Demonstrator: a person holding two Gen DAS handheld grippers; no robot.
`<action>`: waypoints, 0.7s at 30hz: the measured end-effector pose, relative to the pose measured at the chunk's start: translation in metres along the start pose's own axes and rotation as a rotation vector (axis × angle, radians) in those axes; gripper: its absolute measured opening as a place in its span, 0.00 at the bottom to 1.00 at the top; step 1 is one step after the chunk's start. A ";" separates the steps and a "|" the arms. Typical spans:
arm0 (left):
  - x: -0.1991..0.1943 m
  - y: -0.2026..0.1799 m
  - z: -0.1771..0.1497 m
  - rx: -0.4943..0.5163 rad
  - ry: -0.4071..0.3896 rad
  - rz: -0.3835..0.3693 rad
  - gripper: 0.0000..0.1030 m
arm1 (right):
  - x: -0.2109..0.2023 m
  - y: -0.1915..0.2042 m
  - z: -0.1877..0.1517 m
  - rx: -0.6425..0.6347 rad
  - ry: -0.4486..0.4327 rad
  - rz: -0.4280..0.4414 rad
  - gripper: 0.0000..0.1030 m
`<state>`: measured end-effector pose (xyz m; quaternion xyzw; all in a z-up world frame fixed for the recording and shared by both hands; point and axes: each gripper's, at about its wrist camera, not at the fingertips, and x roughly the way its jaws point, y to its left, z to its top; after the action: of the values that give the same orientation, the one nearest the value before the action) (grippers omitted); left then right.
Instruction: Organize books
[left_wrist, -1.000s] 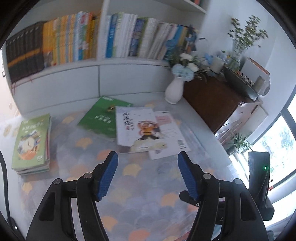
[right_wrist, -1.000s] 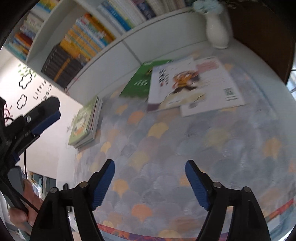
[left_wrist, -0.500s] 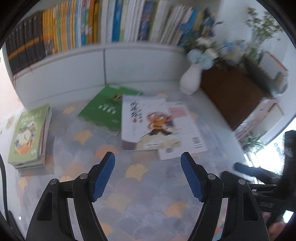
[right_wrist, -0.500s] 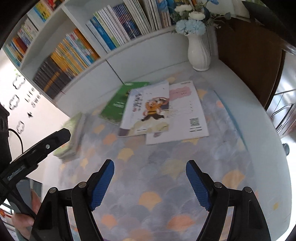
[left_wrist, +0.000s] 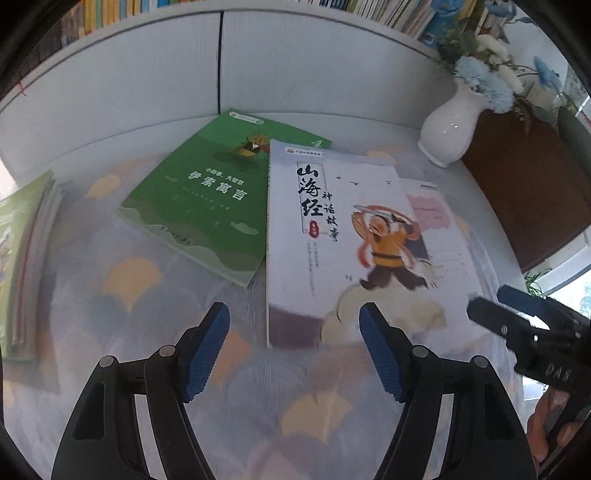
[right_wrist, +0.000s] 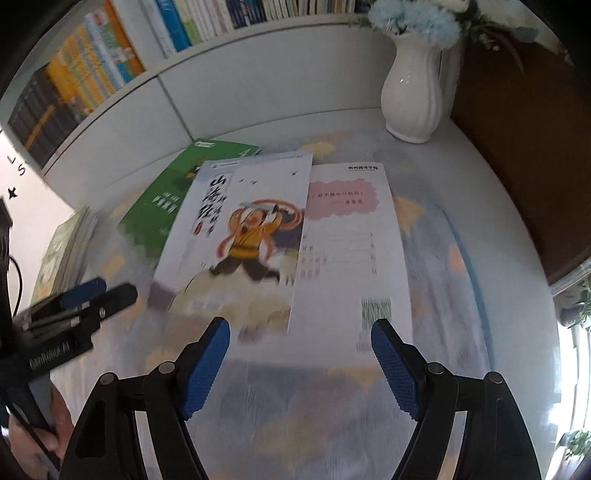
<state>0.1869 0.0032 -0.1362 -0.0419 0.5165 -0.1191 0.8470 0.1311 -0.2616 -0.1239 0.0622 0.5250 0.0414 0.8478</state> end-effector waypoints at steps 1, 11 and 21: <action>0.006 0.001 0.002 -0.003 0.006 -0.007 0.68 | 0.006 0.000 0.005 0.003 0.003 0.002 0.76; 0.043 0.008 0.006 -0.061 0.034 -0.053 0.68 | 0.064 -0.002 0.037 0.061 0.029 0.022 0.66; 0.023 0.002 -0.012 -0.036 0.053 -0.124 0.69 | 0.061 0.015 0.028 0.080 0.101 0.229 0.68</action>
<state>0.1867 -0.0003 -0.1624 -0.0859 0.5370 -0.1632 0.8232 0.1834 -0.2406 -0.1637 0.1536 0.5576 0.1201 0.8069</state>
